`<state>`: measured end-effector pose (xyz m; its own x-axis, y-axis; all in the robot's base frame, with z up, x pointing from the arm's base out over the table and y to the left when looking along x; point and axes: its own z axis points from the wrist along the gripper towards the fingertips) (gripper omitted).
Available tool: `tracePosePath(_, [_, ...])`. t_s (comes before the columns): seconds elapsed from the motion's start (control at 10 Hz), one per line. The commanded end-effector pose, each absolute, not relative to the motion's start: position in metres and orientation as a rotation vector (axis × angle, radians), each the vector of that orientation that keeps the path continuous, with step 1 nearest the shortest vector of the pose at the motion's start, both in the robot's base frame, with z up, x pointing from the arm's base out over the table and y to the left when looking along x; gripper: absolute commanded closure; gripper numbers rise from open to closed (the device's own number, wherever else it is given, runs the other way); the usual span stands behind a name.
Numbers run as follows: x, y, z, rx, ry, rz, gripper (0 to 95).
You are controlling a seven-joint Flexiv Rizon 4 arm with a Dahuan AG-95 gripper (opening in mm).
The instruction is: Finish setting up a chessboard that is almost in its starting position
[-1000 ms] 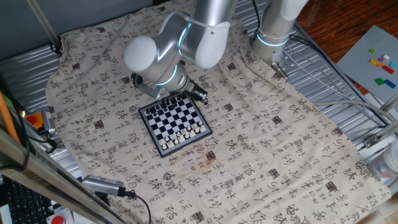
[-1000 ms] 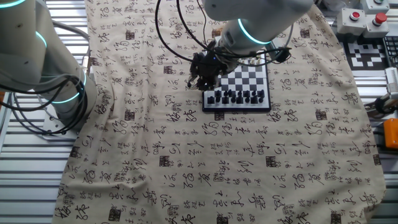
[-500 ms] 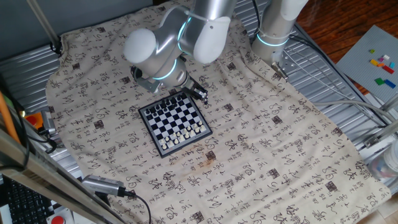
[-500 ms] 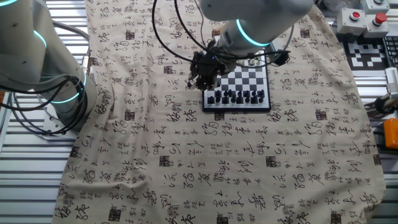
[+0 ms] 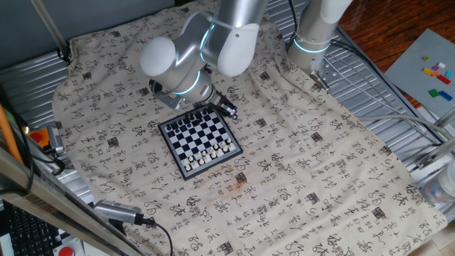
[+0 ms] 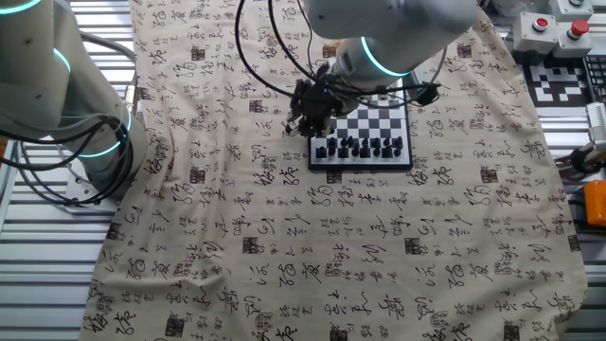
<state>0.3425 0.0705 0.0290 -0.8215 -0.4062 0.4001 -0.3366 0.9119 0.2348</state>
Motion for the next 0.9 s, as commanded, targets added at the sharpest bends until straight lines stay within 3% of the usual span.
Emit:
tracePosePath(0.1, [0.3426, 0.0718, 0.0261, 0.536, -2.621, -0.214, 76.0])
tracePosePath(0.9, [0.3418, 0.0754, 0.0190, 0.540, -2.622, -0.216, 76.0])
